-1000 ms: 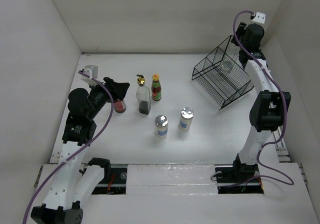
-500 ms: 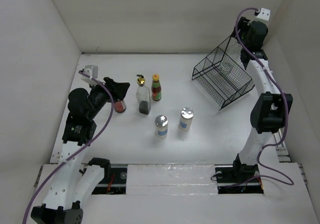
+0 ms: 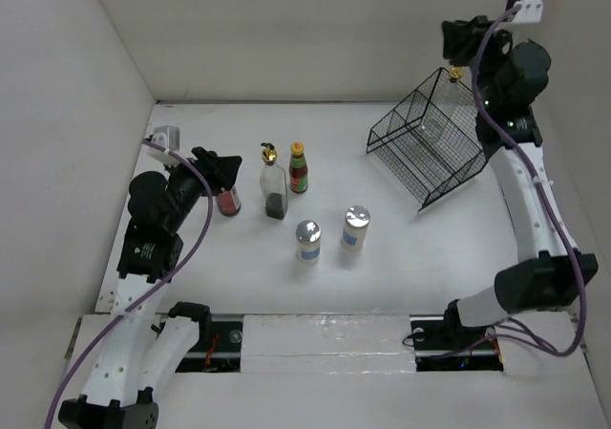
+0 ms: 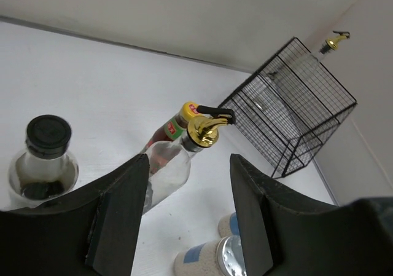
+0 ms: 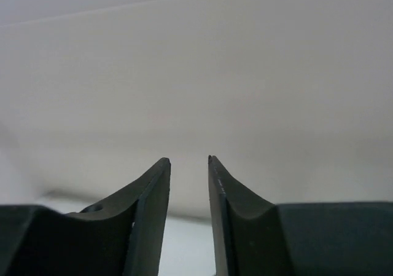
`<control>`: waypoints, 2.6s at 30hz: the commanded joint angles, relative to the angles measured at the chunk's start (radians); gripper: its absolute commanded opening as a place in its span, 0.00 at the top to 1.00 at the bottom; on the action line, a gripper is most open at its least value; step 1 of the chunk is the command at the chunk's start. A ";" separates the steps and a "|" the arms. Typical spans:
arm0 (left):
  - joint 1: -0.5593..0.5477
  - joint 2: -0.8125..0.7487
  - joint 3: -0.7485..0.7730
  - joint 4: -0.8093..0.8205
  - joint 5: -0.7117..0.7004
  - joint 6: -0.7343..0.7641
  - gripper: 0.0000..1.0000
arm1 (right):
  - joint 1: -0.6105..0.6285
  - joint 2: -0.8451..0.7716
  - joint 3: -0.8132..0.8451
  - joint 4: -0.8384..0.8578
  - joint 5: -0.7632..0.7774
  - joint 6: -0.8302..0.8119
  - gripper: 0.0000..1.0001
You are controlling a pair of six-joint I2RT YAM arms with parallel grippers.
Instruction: Organize the condiment bottles
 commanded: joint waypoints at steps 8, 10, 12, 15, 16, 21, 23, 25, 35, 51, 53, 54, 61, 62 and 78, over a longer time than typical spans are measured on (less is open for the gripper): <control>-0.003 -0.045 0.099 -0.127 -0.373 -0.107 0.42 | 0.522 -0.071 -0.342 -0.008 -0.401 -0.144 0.32; -0.003 -0.055 0.108 -0.144 -0.425 -0.131 0.42 | 0.566 -0.062 -0.357 0.012 -0.371 -0.144 0.28; -0.003 -0.064 0.117 -0.164 -0.454 -0.146 0.38 | 0.588 -0.020 -0.357 0.003 -0.356 -0.144 0.22; -0.003 -0.087 0.117 -0.164 -0.494 -0.157 0.34 | 0.625 0.068 -0.304 -0.013 -0.333 -0.153 0.21; -0.003 -0.087 0.117 -0.164 -0.494 -0.157 0.34 | 0.643 0.096 -0.286 -0.033 -0.323 -0.153 0.21; -0.003 -0.096 0.105 -0.142 -0.453 -0.139 0.34 | 0.694 0.196 -0.212 -0.073 -0.312 -0.195 0.22; -0.003 -0.096 0.094 -0.133 -0.453 -0.130 0.34 | 0.721 0.196 -0.212 -0.073 -0.312 -0.221 0.22; -0.003 -0.096 0.094 -0.133 -0.444 -0.130 0.34 | 0.721 0.205 -0.212 -0.073 -0.312 -0.221 0.22; -0.003 -0.087 0.065 -0.104 -0.384 -0.111 0.34 | 0.750 0.284 -0.155 -0.011 -0.266 -0.210 0.32; -0.003 -0.096 0.045 -0.076 -0.333 -0.102 0.34 | 0.769 0.308 -0.184 0.182 -0.276 -0.110 0.67; -0.003 -0.096 0.036 -0.076 -0.333 -0.102 0.34 | 0.769 0.308 -0.184 0.194 -0.276 -0.101 0.73; -0.003 -0.096 0.036 -0.076 -0.333 -0.102 0.34 | 0.769 0.308 -0.184 0.194 -0.267 -0.101 0.75; -0.003 -0.096 0.036 -0.067 -0.322 -0.102 0.35 | 0.760 0.242 -0.100 0.254 -0.241 -0.018 0.79; -0.003 -0.105 0.036 -0.067 -0.322 -0.102 0.35 | 0.760 0.232 -0.069 0.254 -0.240 -0.005 0.79; -0.013 -0.115 0.027 -0.049 -0.292 -0.093 0.35 | 0.281 0.011 0.343 -0.005 0.048 -0.021 0.79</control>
